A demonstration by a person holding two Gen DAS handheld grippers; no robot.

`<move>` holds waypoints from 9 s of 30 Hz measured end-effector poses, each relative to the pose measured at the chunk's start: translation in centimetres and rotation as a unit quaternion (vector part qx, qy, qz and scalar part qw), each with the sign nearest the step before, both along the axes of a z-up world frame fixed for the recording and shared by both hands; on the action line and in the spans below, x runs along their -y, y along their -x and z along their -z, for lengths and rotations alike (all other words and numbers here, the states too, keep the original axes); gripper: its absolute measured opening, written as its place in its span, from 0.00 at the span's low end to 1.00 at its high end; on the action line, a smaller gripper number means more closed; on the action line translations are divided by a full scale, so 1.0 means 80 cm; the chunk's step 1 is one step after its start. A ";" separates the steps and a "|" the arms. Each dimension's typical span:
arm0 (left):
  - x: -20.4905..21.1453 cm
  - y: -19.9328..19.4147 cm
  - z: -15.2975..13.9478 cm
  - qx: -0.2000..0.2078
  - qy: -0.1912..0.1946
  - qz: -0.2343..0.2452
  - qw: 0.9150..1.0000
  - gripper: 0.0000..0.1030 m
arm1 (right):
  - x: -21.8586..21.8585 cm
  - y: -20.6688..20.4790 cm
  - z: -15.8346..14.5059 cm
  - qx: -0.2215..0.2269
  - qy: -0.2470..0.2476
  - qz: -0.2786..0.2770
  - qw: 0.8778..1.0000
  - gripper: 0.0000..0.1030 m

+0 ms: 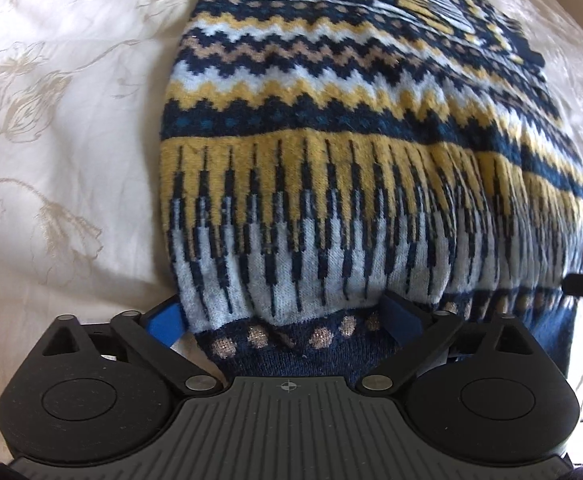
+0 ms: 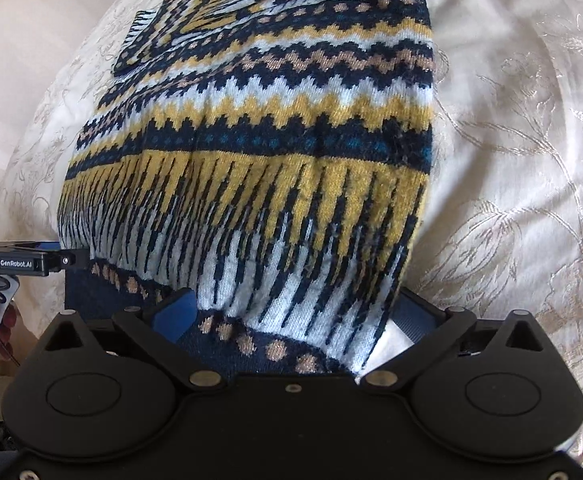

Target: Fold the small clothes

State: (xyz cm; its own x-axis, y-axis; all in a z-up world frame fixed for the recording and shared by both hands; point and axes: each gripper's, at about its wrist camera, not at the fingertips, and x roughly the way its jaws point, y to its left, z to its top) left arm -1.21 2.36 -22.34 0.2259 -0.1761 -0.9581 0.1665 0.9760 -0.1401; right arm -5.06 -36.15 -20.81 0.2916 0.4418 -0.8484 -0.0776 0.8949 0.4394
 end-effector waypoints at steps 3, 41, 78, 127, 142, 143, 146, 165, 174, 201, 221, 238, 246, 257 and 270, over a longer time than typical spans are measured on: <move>0.002 -0.001 0.002 0.004 -0.005 0.001 1.000 0.99 | 0.001 -0.001 0.001 0.006 0.001 0.004 1.000 1.00; -0.036 0.066 0.009 0.062 0.028 0.004 0.998 0.42 | -0.040 0.102 0.006 0.032 -0.004 0.101 0.994 0.63; -0.032 -0.164 -0.175 0.227 0.187 -0.104 0.950 0.06 | 0.045 -0.144 -0.174 0.196 -0.111 0.158 0.961 0.13; 0.081 -0.247 -0.051 0.128 0.013 0.099 0.987 0.37 | -0.060 -0.285 -0.079 0.182 0.084 -0.073 0.977 0.64; 0.022 -0.253 -0.036 0.108 -0.038 0.064 0.991 0.42 | -0.025 -0.317 -0.041 0.160 0.221 -0.071 0.959 0.64; 0.019 -0.252 -0.039 0.107 -0.039 0.063 0.991 0.42 | -0.026 -0.315 -0.043 0.160 0.220 -0.071 0.960 0.64; 0.021 -0.240 -0.058 0.124 -0.045 0.050 0.990 0.41 | -0.026 -0.303 -0.054 0.166 0.193 -0.056 0.965 0.69; 0.083 -0.164 -0.025 0.086 -0.059 0.119 0.987 0.48 | -0.071 -0.177 -0.039 0.144 0.182 -0.066 0.971 0.85; 0.073 -0.175 -0.018 0.051 -0.032 0.071 0.996 0.57 | -0.013 -0.181 -0.065 0.132 0.078 0.054 0.987 0.96; 0.098 -0.182 -0.006 0.038 -0.040 0.072 0.996 0.95 | 0.081 -0.164 -0.034 0.064 -0.037 0.172 0.982 1.00; 0.102 -0.193 -0.069 0.081 0.018 0.050 0.995 0.99 | 0.112 -0.236 -0.001 0.038 -0.120 0.167 0.978 1.00; 0.156 -0.336 -0.013 0.018 -0.048 0.003 0.999 0.99 | 0.130 -0.252 0.011 0.046 -0.170 0.153 0.972 1.00; 0.162 -0.345 0.003 0.006 -0.061 0.003 0.998 1.00 | 0.146 -0.265 0.023 0.040 -0.245 0.138 0.959 1.00; 0.172 -0.345 0.007 0.006 -0.071 -0.003 0.997 1.00 | 0.130 -0.296 0.033 0.026 -0.289 0.133 0.948 1.00; 0.143 -0.299 -0.039 0.003 -0.019 -0.013 1.000 0.99 | 0.122 -0.292 0.027 0.028 -0.279 0.141 0.949 1.00</move>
State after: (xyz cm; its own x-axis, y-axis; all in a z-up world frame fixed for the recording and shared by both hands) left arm 22.72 -9.10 -19.21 0.2359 -0.1332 -0.9626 0.1409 0.9848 -0.1018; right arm 18.30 -45.94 -22.98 0.5032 0.7151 -0.4852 0.0938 0.5130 0.8533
